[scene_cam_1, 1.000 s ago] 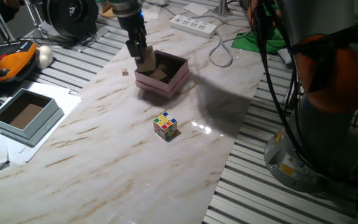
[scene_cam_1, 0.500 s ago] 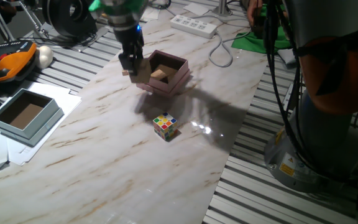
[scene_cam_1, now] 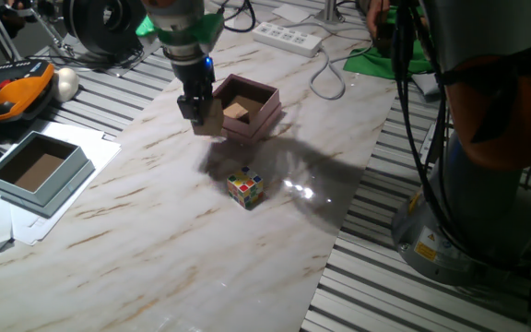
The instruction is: Take everything out of the gift box
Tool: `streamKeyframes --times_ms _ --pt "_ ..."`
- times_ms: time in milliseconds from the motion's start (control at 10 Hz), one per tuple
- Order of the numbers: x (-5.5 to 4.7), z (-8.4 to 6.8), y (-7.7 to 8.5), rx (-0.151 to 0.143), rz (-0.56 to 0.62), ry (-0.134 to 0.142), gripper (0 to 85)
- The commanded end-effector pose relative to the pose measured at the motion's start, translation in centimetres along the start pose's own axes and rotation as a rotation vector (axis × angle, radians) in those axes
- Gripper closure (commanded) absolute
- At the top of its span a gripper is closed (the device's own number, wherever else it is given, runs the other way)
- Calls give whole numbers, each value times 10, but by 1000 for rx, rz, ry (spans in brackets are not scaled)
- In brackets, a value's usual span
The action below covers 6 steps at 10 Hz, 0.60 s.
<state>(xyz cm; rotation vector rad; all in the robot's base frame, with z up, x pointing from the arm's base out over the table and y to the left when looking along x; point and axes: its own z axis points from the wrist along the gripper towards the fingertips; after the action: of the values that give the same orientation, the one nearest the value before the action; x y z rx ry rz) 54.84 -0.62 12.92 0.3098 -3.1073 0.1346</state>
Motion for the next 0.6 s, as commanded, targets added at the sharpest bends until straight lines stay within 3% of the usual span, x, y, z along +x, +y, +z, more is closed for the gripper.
streamKeyframes --times_ms 0,100,400,500 --pt "-1 4 -1 -3 1 -2 340" --pt "-2 8 -1 -5 2 -7 170" --pt "-3 14 -3 -2 2 -13 170" --pt "-5 11 -15 -3 -30 -9 170"
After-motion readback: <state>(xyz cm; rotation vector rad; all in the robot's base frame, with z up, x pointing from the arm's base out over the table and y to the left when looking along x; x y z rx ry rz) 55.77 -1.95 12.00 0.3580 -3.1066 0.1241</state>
